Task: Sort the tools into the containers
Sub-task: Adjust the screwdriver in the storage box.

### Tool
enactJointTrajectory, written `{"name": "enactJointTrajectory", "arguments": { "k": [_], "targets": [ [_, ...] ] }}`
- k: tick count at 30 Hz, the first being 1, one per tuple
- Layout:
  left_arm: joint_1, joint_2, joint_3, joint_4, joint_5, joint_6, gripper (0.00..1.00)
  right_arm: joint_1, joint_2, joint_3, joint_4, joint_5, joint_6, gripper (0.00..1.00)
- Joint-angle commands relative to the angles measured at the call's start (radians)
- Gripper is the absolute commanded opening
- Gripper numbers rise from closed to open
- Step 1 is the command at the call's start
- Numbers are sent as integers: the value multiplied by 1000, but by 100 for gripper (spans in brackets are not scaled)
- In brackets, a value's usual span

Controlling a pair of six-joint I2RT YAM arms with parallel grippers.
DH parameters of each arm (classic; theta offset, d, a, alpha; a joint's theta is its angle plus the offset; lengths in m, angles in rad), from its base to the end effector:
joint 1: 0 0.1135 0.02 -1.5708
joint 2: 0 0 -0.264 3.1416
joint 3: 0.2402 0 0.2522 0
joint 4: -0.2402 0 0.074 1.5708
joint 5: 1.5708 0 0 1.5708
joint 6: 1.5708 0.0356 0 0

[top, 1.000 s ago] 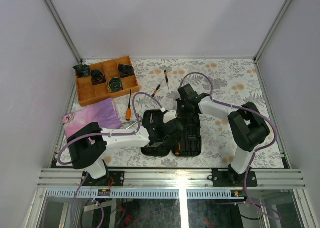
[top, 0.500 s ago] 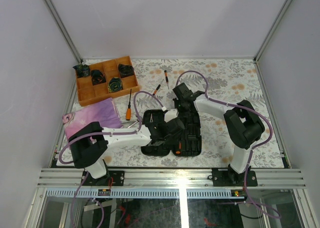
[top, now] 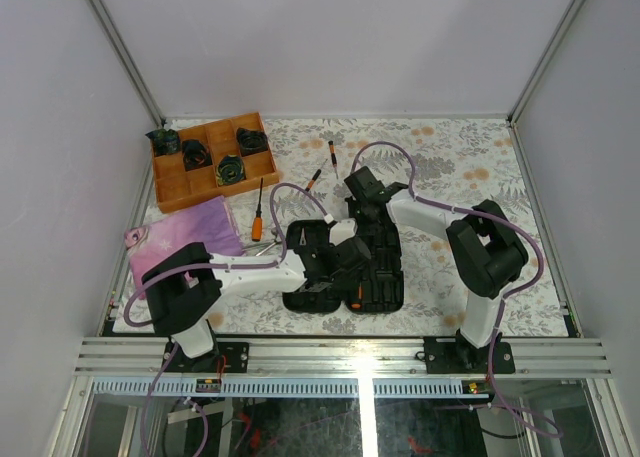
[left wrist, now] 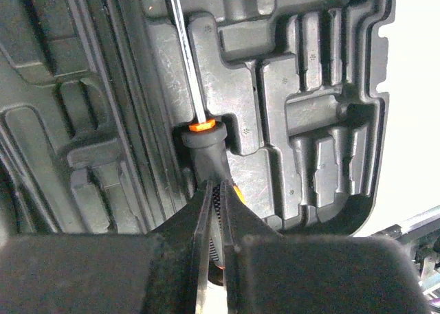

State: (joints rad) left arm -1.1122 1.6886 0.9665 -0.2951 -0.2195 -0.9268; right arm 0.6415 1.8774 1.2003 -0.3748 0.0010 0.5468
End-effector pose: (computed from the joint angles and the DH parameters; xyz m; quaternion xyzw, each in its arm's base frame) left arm 0.1538 -0.2940 0.1663 0.0587 0.9548 -0.1762 0.2320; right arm 0.3065 0.2289 0.1633 -0.0456 0.9655 0.1432 0.2129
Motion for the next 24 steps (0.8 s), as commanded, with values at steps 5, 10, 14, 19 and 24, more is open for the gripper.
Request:
{"name": "enactJointTrajectory", "arguments": {
  "k": [5,10,14,19,24],
  "targets": [
    [-30,208,-91,-228,120,9,0,12,196,-128,-23,150,-23,0],
    [-30,214,-95,-228,117,19,0,14,196,-168,14,140,-16,0],
    [-28,129,-95,-228,81,33,0,14,93,-178,34,117,-31,0],
    [-26,6,-10,-241,6,68,10,12,-64,-156,100,37,-66,1],
    [-17,-76,126,-243,-56,121,38,7,-166,-107,146,17,-79,13]
  ]
}}
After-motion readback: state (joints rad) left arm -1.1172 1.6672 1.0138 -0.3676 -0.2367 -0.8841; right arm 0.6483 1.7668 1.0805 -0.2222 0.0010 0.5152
